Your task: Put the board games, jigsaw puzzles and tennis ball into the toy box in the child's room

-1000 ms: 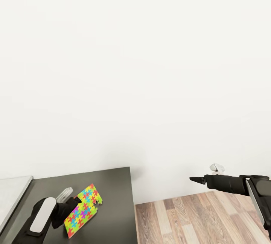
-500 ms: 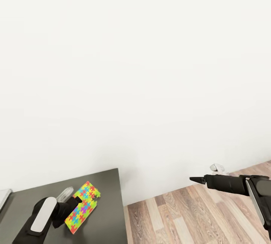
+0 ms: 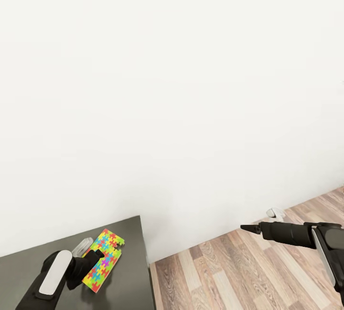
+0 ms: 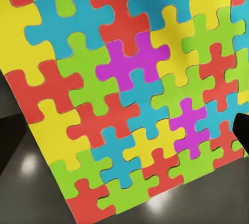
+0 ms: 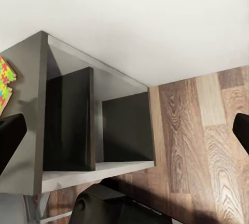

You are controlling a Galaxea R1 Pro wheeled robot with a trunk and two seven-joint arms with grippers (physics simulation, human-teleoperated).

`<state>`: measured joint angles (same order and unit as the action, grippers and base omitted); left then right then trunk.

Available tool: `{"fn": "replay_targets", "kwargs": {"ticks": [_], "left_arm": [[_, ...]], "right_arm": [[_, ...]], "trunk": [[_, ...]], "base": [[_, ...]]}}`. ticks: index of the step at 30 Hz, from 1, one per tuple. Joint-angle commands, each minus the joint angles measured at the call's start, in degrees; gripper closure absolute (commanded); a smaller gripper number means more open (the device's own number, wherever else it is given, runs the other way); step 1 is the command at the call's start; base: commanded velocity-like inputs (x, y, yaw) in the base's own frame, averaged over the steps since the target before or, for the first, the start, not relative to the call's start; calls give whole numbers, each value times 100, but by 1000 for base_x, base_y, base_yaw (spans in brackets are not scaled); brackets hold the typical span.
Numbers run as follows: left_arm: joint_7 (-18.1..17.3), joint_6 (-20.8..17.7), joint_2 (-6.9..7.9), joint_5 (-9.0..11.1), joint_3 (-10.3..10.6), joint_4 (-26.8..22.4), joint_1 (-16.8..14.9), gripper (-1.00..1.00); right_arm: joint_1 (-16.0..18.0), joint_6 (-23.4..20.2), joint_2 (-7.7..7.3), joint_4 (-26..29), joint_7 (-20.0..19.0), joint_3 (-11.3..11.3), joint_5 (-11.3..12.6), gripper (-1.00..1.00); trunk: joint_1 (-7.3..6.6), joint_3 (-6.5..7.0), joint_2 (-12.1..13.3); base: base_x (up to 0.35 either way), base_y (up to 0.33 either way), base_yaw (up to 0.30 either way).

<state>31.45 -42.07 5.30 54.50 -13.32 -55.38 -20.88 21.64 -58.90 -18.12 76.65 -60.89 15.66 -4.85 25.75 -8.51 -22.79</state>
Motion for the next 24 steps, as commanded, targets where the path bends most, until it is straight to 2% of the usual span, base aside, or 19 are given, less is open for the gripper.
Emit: {"fn": "replay_targets", "kwargs": {"ticks": [1,24], "left_arm": [[54,-12,1,61,-4,-8,-4,-100],[54,-12,50,52,-28,-12,5,-100]], "right_arm": [[7,-34,1,3,-52,7,-51,-100],[7,-34,2,1,-39,7,-51,-100]], "trunk": [[4,-13,-13],[4,-13,-13]], "base": [[0,0,-37],[0,0,-8]]}}
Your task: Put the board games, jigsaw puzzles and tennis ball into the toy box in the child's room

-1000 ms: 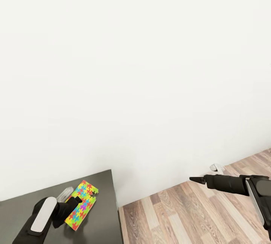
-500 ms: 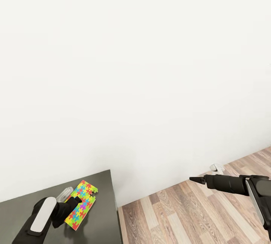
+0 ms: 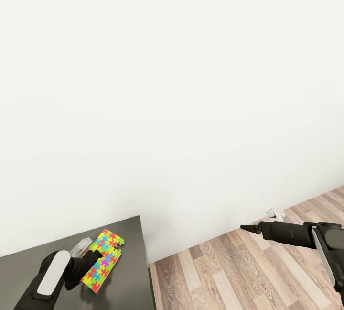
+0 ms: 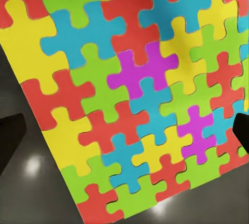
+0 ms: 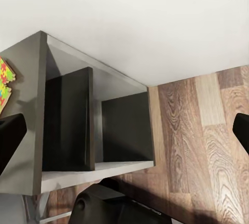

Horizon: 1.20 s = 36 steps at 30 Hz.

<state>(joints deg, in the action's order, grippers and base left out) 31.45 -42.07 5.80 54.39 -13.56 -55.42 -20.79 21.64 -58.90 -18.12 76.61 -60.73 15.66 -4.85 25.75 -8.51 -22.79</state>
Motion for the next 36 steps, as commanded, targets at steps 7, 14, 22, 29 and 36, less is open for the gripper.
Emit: {"fn": "replay_targets", "kwargs": {"ticks": [7,14,22,29,36], "left_arm": [[57,9,119,61,-41,-6,7,-100],[61,76,225,61,-54,0,-3,-100],[62,178,367,55,-52,68,-159,-100],[50,336,400,56,-13,462,-392,-100],[-77,518,392,-44,16,834,-616,-100]], "right_arm": [[7,-33,3,3,-53,7,-51,-100],[7,-32,4,5,-53,-2,-51,-100],[7,-29,8,6,-53,-9,-51,-100],[7,-28,4,5,-53,-10,-51,-100],[7,-31,4,7,-57,-10,-51,-100]], "trunk": [[4,-13,-13],[4,-13,-13],[4,-13,-13],[4,-13,-13],[4,-13,-13]], "base": [[0,0,0],[0,0,0],[0,0,0],[0,0,0],[0,0,0]]}}
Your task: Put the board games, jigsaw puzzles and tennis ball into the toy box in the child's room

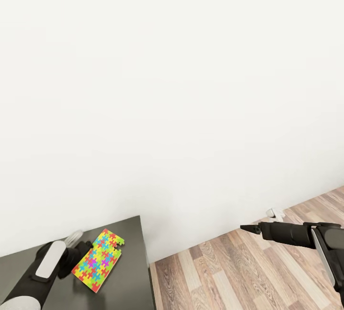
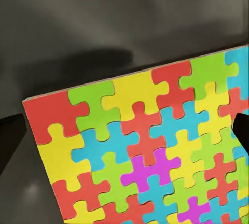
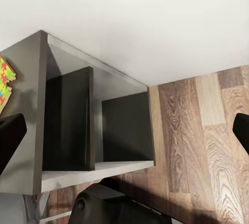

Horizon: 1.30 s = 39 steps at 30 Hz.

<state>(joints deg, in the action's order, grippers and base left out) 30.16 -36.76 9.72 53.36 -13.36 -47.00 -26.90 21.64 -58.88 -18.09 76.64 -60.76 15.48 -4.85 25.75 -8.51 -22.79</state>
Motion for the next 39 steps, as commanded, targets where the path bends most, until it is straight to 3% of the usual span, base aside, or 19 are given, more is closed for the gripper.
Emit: {"fn": "replay_targets", "kwargs": {"ticks": [1,13,39], "left_arm": [[24,1,-3,33,-2,20,-21,-100],[-137,50,-49,-83,8,123,-88,-100],[-159,64,-57,-105,17,144,-96,-100]], "right_arm": [[7,-34,1,5,-55,7,-51,-100],[7,-36,-1,5,-58,7,-51,-100],[7,-36,-2,3,-58,7,-51,-100]], "trunk": [[4,-13,-13],[4,-13,-13],[4,-13,-13]], "base": [[0,0,0],[0,0,0],[0,0,-25]]}}
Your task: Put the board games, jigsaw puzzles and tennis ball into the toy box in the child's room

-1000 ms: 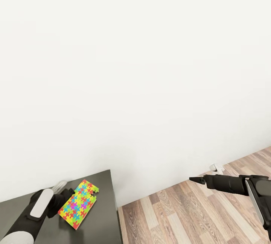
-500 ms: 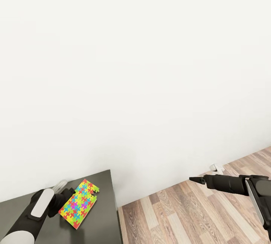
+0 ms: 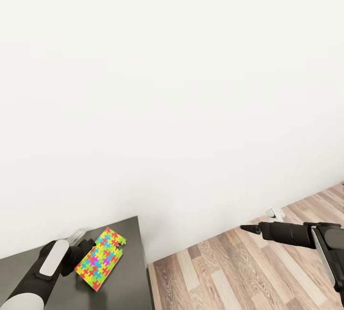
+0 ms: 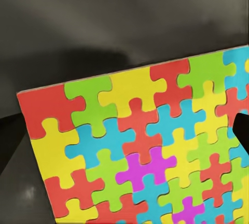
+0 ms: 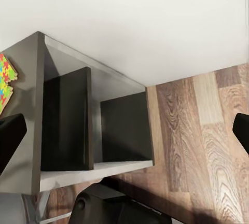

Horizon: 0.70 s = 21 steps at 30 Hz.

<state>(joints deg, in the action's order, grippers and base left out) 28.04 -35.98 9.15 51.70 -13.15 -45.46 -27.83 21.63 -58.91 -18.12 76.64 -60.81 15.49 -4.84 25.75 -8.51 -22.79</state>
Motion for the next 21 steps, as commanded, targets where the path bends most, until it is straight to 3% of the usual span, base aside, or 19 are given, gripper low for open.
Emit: {"fn": "replay_targets", "kwargs": {"ticks": [1,7,12,21], "left_arm": [[51,-14,0,63,-5,-12,-3,-100],[9,-14,-9,64,9,-14,-5,-100],[-31,-10,-12,61,141,-15,-8,-100],[-55,-6,-10,52,401,-12,-11,-100]], "right_arm": [[8,-33,2,3,-54,6,-52,-100],[8,-33,2,2,-54,6,-52,-100],[8,-33,2,2,-54,6,-52,-100],[8,-33,2,5,-54,6,-52,-100]], "trunk": [[4,-13,-13],[4,-13,-13],[4,-13,-13],[4,-13,-13]], "base": [[0,0,-191],[0,0,-233],[0,0,-195],[0,0,-64]]}}
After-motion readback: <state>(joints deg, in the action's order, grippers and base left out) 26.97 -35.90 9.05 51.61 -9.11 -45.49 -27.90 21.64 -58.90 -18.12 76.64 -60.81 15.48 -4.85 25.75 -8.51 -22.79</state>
